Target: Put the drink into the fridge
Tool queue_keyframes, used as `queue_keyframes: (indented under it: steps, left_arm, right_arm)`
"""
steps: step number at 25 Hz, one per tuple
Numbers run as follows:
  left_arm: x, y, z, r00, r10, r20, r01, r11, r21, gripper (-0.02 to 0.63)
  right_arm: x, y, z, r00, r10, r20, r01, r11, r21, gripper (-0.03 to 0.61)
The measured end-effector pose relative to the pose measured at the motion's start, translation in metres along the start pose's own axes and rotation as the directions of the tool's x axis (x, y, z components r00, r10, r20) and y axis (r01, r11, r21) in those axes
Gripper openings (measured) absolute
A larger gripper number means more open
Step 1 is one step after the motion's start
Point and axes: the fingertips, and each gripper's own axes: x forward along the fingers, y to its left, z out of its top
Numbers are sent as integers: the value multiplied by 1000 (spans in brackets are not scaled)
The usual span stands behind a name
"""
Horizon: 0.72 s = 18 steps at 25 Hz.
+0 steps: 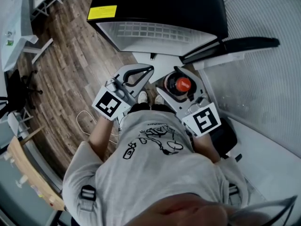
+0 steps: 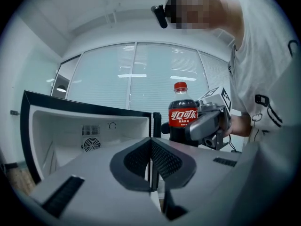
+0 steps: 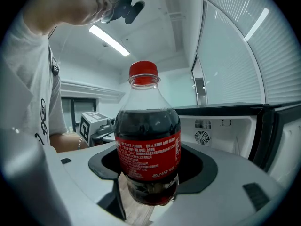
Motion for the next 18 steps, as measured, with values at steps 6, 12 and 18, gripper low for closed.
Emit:
queue_keyframes:
  steps: [6,12,18]
  left_arm:
    - [15,-2,-13,999,-46,-11,47,999,18,2]
    - [29,-4,-21,995,-98,-5,98,995,5,2]
    - [44,0,-30,992,-126,19,126,992,-25,2]
  right_arm:
    - [0,-11,-10,1000,16,-16,-16,1000,4,324]
    - [1,-23,-19,1000,22,-20,-21,999,24,324]
    - [2,-34,-28,999,38,-20,-38,999,18,324]
